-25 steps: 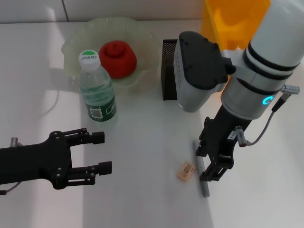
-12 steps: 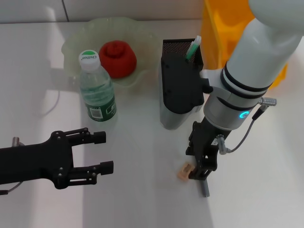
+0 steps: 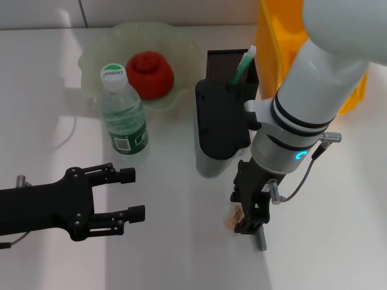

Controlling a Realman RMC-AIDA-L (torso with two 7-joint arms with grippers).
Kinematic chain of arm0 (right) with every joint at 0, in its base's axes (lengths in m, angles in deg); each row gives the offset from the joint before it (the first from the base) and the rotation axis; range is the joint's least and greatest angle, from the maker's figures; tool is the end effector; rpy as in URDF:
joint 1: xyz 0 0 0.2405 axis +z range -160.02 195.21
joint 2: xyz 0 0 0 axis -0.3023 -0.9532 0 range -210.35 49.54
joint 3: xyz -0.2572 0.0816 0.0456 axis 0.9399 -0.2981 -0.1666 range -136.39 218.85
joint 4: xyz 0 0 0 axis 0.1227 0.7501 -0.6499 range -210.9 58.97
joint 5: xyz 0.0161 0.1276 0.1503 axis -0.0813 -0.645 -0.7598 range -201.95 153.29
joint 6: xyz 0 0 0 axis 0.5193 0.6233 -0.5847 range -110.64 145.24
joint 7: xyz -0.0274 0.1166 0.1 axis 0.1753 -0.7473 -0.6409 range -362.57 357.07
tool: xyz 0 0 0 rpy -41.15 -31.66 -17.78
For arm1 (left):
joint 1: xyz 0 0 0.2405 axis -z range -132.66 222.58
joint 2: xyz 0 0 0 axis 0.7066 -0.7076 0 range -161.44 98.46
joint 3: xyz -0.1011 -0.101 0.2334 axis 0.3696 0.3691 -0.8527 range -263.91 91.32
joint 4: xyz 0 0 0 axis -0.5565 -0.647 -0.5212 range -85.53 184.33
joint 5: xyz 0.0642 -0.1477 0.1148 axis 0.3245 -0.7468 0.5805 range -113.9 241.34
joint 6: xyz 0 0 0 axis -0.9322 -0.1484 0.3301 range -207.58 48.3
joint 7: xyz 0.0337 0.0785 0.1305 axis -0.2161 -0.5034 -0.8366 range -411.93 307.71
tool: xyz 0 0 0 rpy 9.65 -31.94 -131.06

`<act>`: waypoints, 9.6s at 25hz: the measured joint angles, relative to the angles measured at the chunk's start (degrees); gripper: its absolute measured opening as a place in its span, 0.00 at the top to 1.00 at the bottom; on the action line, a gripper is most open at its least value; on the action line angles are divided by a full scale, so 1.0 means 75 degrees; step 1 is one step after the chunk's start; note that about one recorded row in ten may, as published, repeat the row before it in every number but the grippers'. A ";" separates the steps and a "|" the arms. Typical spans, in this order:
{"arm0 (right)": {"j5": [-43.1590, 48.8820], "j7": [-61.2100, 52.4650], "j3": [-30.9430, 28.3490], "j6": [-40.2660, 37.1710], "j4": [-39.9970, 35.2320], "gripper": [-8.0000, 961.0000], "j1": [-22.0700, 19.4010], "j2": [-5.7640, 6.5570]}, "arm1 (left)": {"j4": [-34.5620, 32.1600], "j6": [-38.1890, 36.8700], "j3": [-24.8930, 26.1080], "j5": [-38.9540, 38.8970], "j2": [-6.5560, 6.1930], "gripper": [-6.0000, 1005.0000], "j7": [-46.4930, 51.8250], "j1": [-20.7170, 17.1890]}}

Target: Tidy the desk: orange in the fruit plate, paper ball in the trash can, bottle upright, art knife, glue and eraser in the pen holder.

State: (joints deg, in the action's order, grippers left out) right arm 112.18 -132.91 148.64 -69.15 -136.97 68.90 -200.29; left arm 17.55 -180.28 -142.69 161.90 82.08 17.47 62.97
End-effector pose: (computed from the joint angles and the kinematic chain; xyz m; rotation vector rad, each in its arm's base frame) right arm 0.1434 0.3211 -0.1167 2.9270 -0.0176 0.9077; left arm -0.2963 0.2465 -0.0108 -2.8496 -0.5939 -0.9070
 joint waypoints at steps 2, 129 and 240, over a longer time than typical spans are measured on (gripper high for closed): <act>-0.0014 0.0010 0.0038 0.0013 0.0002 0.40 0.0001 0.0000 | 0.0002 0.0001 0.0002 0.0000 -0.0001 0.22 -0.0002 0.0000; 0.1247 -0.4911 -0.1695 0.0219 -0.0761 0.39 -0.0918 0.0012 | 0.0047 -0.0048 0.0033 0.0000 0.0063 0.22 -0.0054 0.0089; 0.1358 -0.4939 -0.0713 0.0243 -0.1414 0.68 -0.1709 0.0024 | 0.0075 -0.0019 0.0066 0.0000 0.0127 0.22 -0.0147 0.0118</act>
State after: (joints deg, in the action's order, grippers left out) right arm 122.37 -169.95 143.30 -67.33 -147.58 56.09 -200.11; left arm 18.11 -180.42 -142.20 161.89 83.03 16.37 63.86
